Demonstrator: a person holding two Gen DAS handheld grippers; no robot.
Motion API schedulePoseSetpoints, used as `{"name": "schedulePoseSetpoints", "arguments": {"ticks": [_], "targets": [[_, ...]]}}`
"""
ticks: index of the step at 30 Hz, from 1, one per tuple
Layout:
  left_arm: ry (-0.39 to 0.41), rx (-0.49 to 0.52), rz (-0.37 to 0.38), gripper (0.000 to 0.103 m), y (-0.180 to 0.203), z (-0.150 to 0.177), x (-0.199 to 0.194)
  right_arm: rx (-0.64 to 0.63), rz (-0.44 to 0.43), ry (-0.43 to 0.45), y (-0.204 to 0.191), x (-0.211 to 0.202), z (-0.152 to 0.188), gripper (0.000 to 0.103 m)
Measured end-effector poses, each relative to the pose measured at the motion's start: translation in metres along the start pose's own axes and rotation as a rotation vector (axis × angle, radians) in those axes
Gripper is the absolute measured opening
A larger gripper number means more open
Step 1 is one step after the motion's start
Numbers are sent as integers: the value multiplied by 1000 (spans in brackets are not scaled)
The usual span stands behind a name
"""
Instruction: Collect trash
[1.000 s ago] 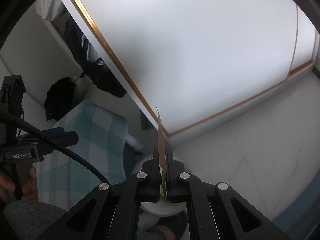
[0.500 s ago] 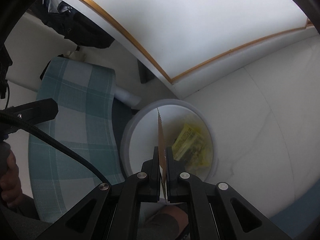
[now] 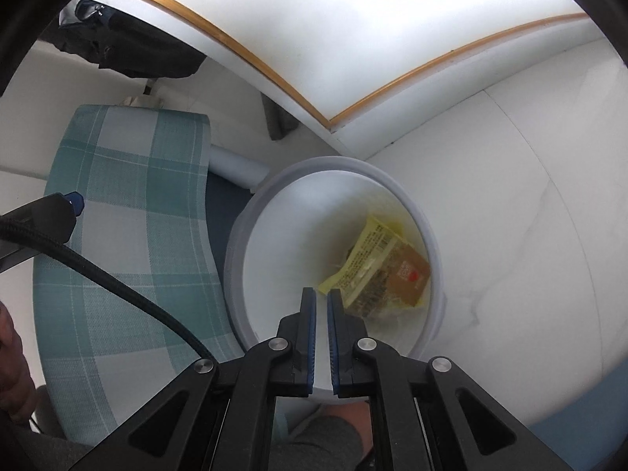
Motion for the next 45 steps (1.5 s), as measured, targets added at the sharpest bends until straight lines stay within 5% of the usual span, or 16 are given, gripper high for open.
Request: {"name": "schedulePoseSetpoints", "arguments": {"ticks": [7,30,45], "targets": [[5,4,-3,98,2,-5,1,47,14,22,16,-14,0,16],[114,19,6,98,11,-2,-53,34,22,159,-3,-88,0,72],[127,4,22,98,12,6,-79,15,40,193,-28,-135,-2,91]]}}
Point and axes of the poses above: each gripper's, at about its wrist camera, not at the fingertips, and x roughly the way its jaws point, y to its right, z to its underside, the point moved 1 cm from there along x, roughly the way its jaws point, and after that the axes turned 2 degrees about y, right-handed, at the moved point
